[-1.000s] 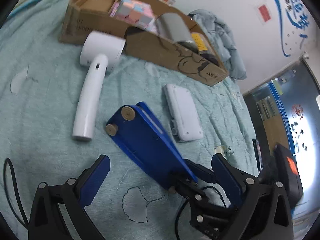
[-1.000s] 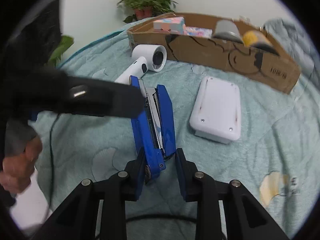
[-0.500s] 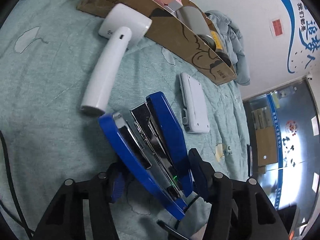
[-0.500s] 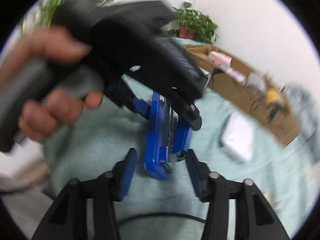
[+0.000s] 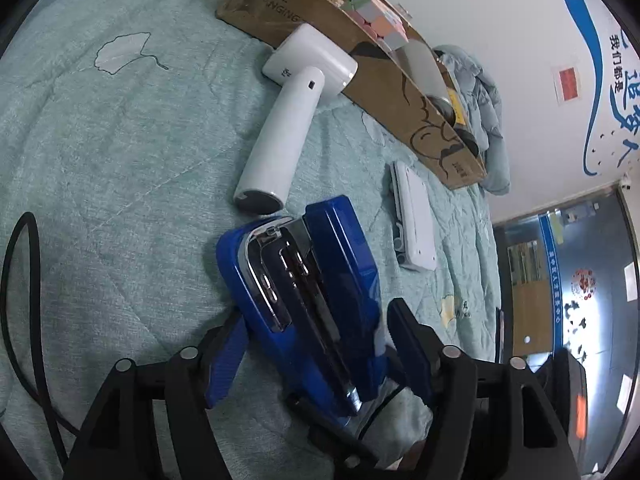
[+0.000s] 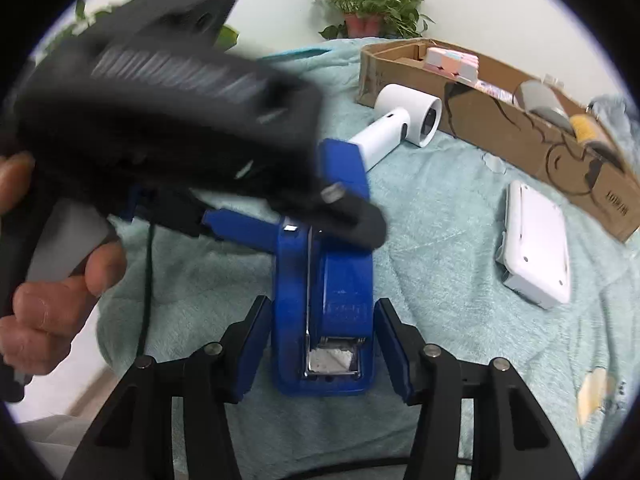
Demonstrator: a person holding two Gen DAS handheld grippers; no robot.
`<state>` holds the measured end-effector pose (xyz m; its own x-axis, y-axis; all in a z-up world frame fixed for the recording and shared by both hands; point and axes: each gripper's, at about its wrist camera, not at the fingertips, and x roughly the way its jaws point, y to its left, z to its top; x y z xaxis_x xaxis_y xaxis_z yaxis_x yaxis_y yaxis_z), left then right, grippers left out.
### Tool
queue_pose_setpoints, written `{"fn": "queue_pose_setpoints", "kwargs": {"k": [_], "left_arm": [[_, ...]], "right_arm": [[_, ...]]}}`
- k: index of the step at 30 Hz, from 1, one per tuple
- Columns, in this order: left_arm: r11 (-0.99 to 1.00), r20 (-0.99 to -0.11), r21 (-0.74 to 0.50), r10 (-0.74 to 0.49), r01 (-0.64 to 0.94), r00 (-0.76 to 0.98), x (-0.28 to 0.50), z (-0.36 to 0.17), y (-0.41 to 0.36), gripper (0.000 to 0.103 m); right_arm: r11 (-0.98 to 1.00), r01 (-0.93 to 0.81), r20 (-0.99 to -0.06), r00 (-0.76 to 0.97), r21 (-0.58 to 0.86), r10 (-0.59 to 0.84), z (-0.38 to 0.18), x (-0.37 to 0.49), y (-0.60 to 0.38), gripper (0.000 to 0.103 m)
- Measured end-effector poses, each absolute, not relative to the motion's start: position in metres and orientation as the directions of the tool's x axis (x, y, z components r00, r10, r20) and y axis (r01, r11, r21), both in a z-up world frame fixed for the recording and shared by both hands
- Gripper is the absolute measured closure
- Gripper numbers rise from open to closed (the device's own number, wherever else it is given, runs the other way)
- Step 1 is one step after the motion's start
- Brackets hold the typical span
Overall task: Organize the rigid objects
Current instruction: 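Grasp the blue stapler with the left tool and lift it, then carry the stapler into the box and release it beside the game box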
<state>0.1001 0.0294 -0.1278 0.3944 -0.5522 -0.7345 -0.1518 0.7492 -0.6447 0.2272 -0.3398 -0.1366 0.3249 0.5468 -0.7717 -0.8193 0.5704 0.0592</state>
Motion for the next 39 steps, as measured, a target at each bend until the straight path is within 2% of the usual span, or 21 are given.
{"fn": "queue_pose_setpoints", "kwargs": {"k": [3,7,9,15,20,29,39], "left_arm": [[0.776,-0.751,-0.617,-0.530,-0.133,0.393,0.099,-0.125,0.023,0.029],[0.840,-0.795,-0.536,-0.469,-0.084,0.386,0.103,-0.120,0.005,0.041],[0.828,-0.780,-0.556,-0.489,-0.074,0.390,0.104,-0.118,0.002,0.044],[0.799,-0.748,-0.597,-0.522,-0.073,0.409,0.107,-0.108,-0.002,0.045],[0.800,-0.716,-0.600,-0.535,-0.004,0.448,0.115,-0.076,-0.011,0.047],[0.804,-0.650,-0.576,-0.561,0.149,0.513,0.168,-0.003,-0.013,0.048],[0.799,-0.661,-0.570,-0.584,0.192,0.471,0.261,0.029,0.005,0.048]], "right_arm": [[0.587,-0.807,-0.764,0.337,0.066,0.550,-0.136,0.224,-0.340,0.052],[0.608,-0.782,-0.749,0.317,0.140,0.581,-0.135,0.233,-0.347,0.053],[0.604,-0.781,-0.728,0.320,0.160,0.607,-0.130,0.234,-0.350,0.058],[0.621,-0.769,-0.697,0.364,0.149,0.618,-0.111,0.235,-0.355,0.058],[0.647,-0.749,-0.656,0.418,0.142,0.628,-0.089,0.247,-0.362,0.058],[0.696,-0.716,-0.542,0.563,0.058,0.624,-0.035,0.286,-0.351,0.058],[0.731,-0.676,-0.540,0.585,0.088,0.605,-0.011,0.347,-0.330,0.058]]}}
